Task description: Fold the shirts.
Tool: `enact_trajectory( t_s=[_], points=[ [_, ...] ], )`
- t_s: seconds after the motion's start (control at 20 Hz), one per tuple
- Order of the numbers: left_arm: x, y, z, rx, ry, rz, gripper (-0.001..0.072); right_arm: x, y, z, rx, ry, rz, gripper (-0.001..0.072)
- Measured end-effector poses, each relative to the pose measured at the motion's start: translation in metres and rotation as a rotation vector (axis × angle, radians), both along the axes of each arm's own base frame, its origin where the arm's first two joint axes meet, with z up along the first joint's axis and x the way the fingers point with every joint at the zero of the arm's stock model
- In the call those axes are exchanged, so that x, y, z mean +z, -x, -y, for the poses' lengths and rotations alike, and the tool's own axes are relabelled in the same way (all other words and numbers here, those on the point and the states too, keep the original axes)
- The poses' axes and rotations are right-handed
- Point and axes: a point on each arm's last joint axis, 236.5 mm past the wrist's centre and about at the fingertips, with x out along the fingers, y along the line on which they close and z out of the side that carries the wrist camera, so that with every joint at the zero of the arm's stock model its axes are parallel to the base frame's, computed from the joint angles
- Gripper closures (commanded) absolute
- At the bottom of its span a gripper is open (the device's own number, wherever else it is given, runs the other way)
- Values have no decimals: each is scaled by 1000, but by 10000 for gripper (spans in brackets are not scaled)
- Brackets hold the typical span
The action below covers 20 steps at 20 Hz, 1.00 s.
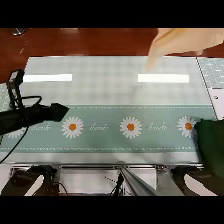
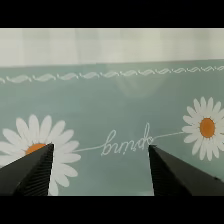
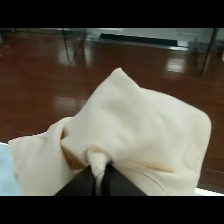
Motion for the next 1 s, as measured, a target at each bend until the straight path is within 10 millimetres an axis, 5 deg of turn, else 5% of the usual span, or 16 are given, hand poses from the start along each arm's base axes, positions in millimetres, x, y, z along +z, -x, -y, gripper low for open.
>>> enact_trajectory(
  t_s=[0.1, 0.2, 0.7, 0.75, 0.8, 0.9, 1.0],
  points=[
    [-3, 4, 1, 15, 22, 5, 5, -12, 20, -36, 107, 23, -57, 691],
    [-4, 7, 2, 26, 38, 7, 5, -51, 34, -75, 221, 65, -177, 691],
    [-4, 9, 5, 38, 71, 6, 4, -333, 87, -270, 612, 157, -837, 687],
    [-4, 9, 6, 37, 79, 5, 5, -353, 92, -283, 626, 140, -888, 520],
    [-3, 9, 7, 37, 84, 4, 4, -370, 97, -294, 635, 115, -939, 124],
    [-2, 10, 9, 35, 94, 2, 4, -384, 100, -306, 650, 40, -1006, 88],
    [-2, 10, 10, 35, 98, 1, 4, -377, 87, -297, 644, -24, -1026, 88]
  ],
)
